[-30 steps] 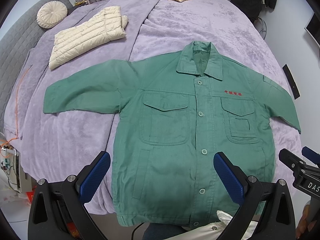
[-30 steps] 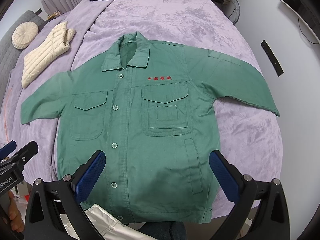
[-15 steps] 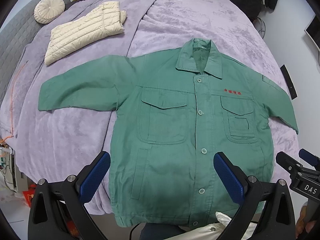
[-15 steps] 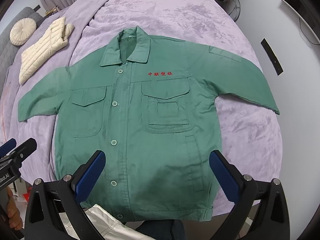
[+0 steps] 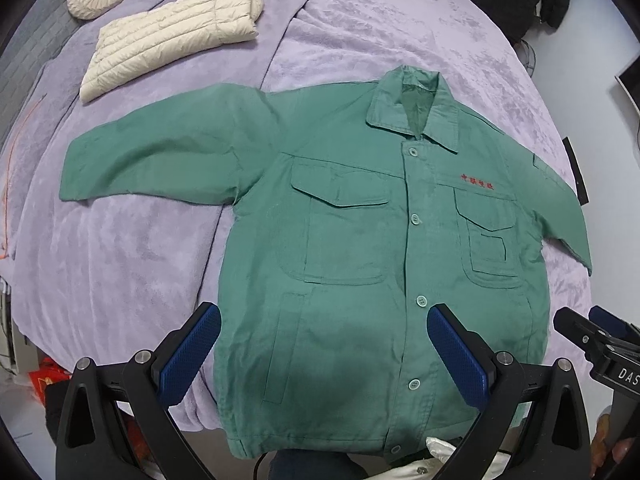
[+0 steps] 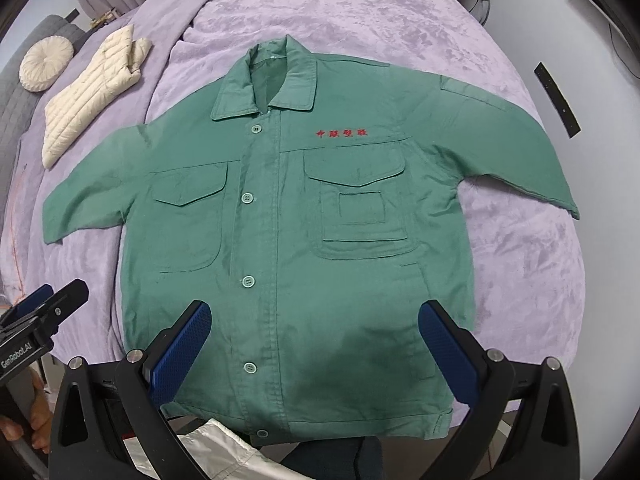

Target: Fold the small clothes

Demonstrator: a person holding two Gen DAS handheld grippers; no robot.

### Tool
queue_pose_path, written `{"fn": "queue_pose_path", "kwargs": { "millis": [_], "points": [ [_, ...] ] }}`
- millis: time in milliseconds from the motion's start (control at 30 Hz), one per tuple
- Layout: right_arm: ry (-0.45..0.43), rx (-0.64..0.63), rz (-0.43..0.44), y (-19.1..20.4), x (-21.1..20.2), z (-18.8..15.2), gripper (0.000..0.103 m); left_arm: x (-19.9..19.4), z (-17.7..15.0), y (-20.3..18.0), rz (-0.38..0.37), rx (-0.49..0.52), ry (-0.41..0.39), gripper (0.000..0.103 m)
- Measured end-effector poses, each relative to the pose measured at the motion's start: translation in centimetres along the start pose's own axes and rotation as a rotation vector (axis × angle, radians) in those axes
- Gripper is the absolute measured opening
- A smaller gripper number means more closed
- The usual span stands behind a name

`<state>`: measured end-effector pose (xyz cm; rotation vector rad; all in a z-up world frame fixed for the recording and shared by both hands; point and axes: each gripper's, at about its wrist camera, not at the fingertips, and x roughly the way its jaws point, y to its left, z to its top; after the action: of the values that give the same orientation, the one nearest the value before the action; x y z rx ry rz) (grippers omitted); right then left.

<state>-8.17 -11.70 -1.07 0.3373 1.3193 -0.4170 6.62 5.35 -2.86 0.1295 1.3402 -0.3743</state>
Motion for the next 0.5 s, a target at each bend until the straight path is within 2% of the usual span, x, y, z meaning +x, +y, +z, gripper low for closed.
{"fn": "queue_pose_path", "kwargs": {
  "millis": [133,233,367,500],
  "points": [
    [0.055,-0.002,0.015,2.1,2.2,0.0,0.103,2.7,0.5,5.0,-0.017,-0.096,0.010,0.103],
    [0.091,-0.022,0.024,4.0,4.0,-0.1,0.103,5.1,1.2,10.3,-0.015,-0.191,-0.009,0.103],
    [0.121,-0.084,0.041,7.3,6.1,-0.2,0.103,8.3,2.8,19.0,0.020,-0.330,-0.073,0.103],
    [0.151,-0.153,0.065,10.7,8.4,-0.2,0.103,10.5,4.4,28.4,0.047,-0.501,-0.190,0.103]
  ]
}}
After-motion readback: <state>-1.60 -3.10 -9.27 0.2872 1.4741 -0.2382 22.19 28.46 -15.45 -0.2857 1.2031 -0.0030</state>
